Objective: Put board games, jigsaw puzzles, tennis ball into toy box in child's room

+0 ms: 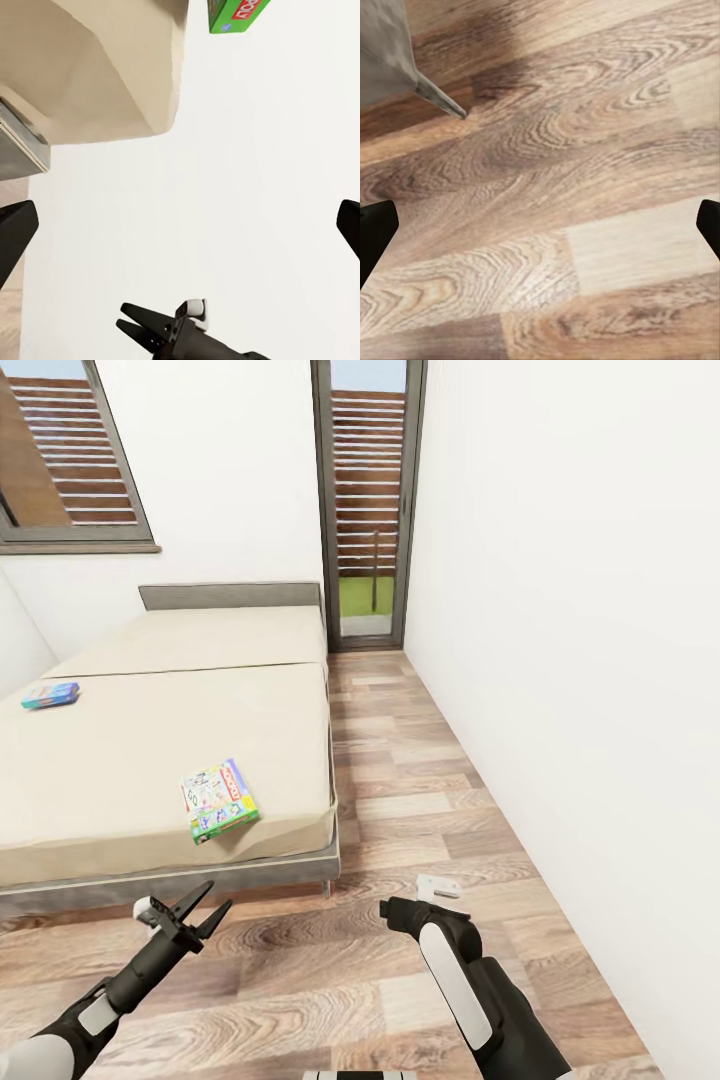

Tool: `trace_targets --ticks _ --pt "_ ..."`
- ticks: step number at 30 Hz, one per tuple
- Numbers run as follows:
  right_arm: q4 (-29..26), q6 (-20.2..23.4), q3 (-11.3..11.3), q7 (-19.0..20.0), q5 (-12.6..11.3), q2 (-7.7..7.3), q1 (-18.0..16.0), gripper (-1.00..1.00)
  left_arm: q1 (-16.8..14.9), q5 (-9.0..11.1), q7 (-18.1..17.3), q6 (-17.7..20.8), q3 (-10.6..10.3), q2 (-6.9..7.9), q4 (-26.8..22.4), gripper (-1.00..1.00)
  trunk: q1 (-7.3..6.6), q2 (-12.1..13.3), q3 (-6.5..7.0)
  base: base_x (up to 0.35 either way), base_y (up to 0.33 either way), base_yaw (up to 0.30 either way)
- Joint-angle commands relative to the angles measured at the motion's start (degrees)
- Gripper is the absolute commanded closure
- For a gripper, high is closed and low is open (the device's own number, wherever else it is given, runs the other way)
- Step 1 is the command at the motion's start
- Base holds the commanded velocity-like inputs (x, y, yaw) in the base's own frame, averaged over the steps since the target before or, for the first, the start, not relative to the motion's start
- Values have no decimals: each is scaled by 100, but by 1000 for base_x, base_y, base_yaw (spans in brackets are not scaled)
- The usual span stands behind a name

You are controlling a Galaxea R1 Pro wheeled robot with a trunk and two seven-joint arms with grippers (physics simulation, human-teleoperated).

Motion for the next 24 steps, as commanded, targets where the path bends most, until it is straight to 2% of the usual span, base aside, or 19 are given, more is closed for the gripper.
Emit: trace_targets --ticks 1,10,14,17,18,21,22,24 --pt "-4 7 7 -61 -59 -1 -4 -100 6 41 -24 62 -40 3 -4 -100 -1 -2 -5 3 0 0" --pt "-21 6 -37 -82 -55 -9 -4 -100 61 43 -38 68 -29 52 -18 -100 -1 -2 -5 1 0 0" --pt "-63 4 -246 -85 -46 -22 -4 -100 69 43 -36 70 -27 56 -18 -100 -1 -2 -5 0 0 0" --pt "-192 -12 -608 -89 -43 -30 -2 -100 72 43 -42 68 -22 61 -20 -100 -1 -2 -5 0 0 0" --pt "-302 -23 -848 -88 -42 -37 12 -100 73 43 -50 67 -20 65 -19 -100 -1 -2 -5 0 0 0" --pt "-491 -21 -1197 -87 -43 -71 85 -100 73 47 -56 67 -25 96 -19 -100 -1 -2 -5 0 0 0" --pt "-634 -8 -1394 -87 -45 -93 162 -100 73 49 -60 67 -28 116 -18 -100 -1 -2 -5 0 0 0" --pt "-777 3 -1548 -87 -47 -107 237 -100 74 50 -61 68 -29 132 -22 -100 -1 -2 -5 0 0 0"
